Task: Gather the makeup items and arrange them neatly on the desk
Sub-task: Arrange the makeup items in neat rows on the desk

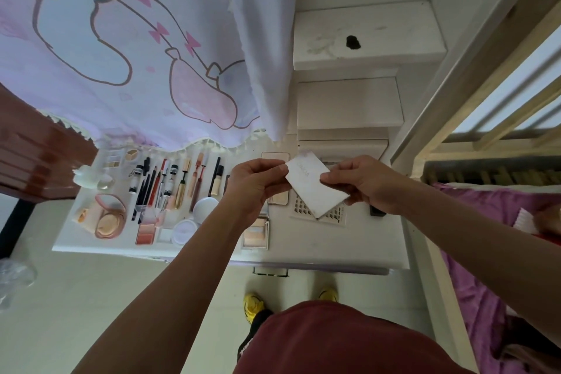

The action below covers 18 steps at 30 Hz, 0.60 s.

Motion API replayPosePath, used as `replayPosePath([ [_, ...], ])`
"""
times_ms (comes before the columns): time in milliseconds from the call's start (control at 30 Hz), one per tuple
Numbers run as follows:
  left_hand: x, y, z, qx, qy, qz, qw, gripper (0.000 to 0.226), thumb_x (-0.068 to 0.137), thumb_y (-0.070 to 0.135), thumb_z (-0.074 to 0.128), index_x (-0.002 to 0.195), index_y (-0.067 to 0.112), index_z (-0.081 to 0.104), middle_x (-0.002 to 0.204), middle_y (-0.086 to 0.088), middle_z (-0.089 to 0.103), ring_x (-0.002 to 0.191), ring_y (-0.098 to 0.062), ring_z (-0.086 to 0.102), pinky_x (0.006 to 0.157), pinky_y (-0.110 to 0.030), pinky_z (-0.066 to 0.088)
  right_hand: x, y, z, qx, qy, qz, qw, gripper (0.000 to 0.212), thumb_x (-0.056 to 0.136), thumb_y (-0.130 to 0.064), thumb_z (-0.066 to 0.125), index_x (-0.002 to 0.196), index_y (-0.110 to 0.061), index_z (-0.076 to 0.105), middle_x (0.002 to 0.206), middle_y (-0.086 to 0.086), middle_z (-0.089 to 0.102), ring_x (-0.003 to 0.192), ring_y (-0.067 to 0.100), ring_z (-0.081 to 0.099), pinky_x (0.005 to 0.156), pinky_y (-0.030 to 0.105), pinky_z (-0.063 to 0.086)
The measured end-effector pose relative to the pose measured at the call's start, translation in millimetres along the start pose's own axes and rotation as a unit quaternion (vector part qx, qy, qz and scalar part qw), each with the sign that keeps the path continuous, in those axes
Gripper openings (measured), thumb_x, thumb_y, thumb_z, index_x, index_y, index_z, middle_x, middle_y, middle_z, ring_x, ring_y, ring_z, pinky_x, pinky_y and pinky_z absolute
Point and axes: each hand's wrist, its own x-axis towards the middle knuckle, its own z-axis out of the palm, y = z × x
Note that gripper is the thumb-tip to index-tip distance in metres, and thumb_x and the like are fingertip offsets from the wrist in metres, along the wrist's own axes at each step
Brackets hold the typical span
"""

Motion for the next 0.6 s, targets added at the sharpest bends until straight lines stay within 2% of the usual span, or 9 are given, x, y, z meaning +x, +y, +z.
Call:
replayPosePath([
  [67, -1, -1, 2, 0.002, 0.001, -0.007, 1.0, 0.011, 0.087, 0.001, 0.065, 0.097, -0.001, 0.064, 0.086, -0.016, 0.074, 0.081, -0.03, 0.072, 0.072, -0.034, 0.059, 1, 0, 3, 0.028, 0.013, -0.004, 1.0, 0.03, 0.086, -0.016, 0.071, 0.105, 0.006, 0.066, 0.089, 0.013, 0.075, 0.078, 0.021, 0.067, 0.073, 0.035, 0.053],
  [133, -3, -2, 4, 0.008, -0.007, -0.024, 1.0, 0.02, 0.086, 0.002, 0.066, 0.105, -0.001, 0.062, 0.087, -0.017, 0.073, 0.076, -0.029, 0.071, 0.067, -0.033, 0.059, 2, 0, 5, 0.053, 0.017, -0.002, 0.998, 0.026, 0.085, -0.011, 0.071, 0.104, 0.006, 0.065, 0.094, 0.017, 0.074, 0.084, 0.027, 0.07, 0.08, 0.038, 0.055],
  [233, -5, -4, 7, 0.047, -0.019, -0.031, 0.998, 0.017, 0.086, -0.002, 0.065, 0.103, -0.001, 0.065, 0.086, -0.017, 0.072, 0.072, -0.026, 0.068, 0.063, -0.032, 0.057, 0, -2, 8, 0.07, -0.01, 0.013, 0.997, 0.028, 0.085, -0.008, 0.069, 0.109, 0.004, 0.064, 0.101, 0.022, 0.072, 0.083, 0.029, 0.069, 0.07, 0.032, 0.059],
  [333, -5, -2, 6, 0.07, -0.014, -0.021, 0.997, 0.019, 0.085, -0.005, 0.063, 0.104, -0.006, 0.064, 0.074, -0.017, 0.065, 0.062, -0.025, 0.06, 0.059, -0.033, 0.053, -3, -6, 11, 0.072, -0.02, 0.024, 0.997, 0.02, 0.089, -0.015, 0.067, 0.102, -0.002, 0.066, 0.085, 0.016, 0.072, 0.069, 0.023, 0.067, 0.056, 0.027, 0.055],
  [467, -5, 0, 6, 0.105, -0.018, -0.008, 0.994, 0.019, 0.085, -0.004, 0.063, 0.103, -0.006, 0.067, 0.063, -0.013, 0.059, 0.053, -0.023, 0.053, 0.051, -0.028, 0.043, -1, -13, 11, 0.075, 0.03, 0.012, 0.997, 0.016, 0.09, -0.019, 0.067, 0.089, -0.003, 0.067, 0.073, 0.01, 0.067, 0.056, 0.017, 0.062, 0.046, 0.023, 0.047],
  [533, -6, -2, 7, 0.119, -0.01, 0.0, 0.993, 0.015, 0.087, -0.001, 0.062, 0.1, -0.003, 0.07, 0.069, -0.015, 0.061, 0.058, -0.023, 0.053, 0.055, -0.028, 0.046, 0, -13, 12, 0.076, 0.051, 0.005, 0.996, 0.014, 0.089, -0.014, 0.067, 0.086, -0.001, 0.067, 0.068, 0.01, 0.067, 0.052, 0.016, 0.061, 0.045, 0.022, 0.047],
  [600, -7, -4, 6, 0.116, -0.004, 0.011, 0.993, 0.014, 0.089, 0.002, 0.063, 0.099, 0.0, 0.072, 0.081, -0.016, 0.067, 0.069, -0.024, 0.06, 0.068, -0.036, 0.053, -1, -13, 13, 0.097, 0.072, 0.009, 0.993, 0.015, 0.088, -0.012, 0.069, 0.089, 0.003, 0.067, 0.066, 0.011, 0.067, 0.05, 0.015, 0.062, 0.045, 0.021, 0.05],
])
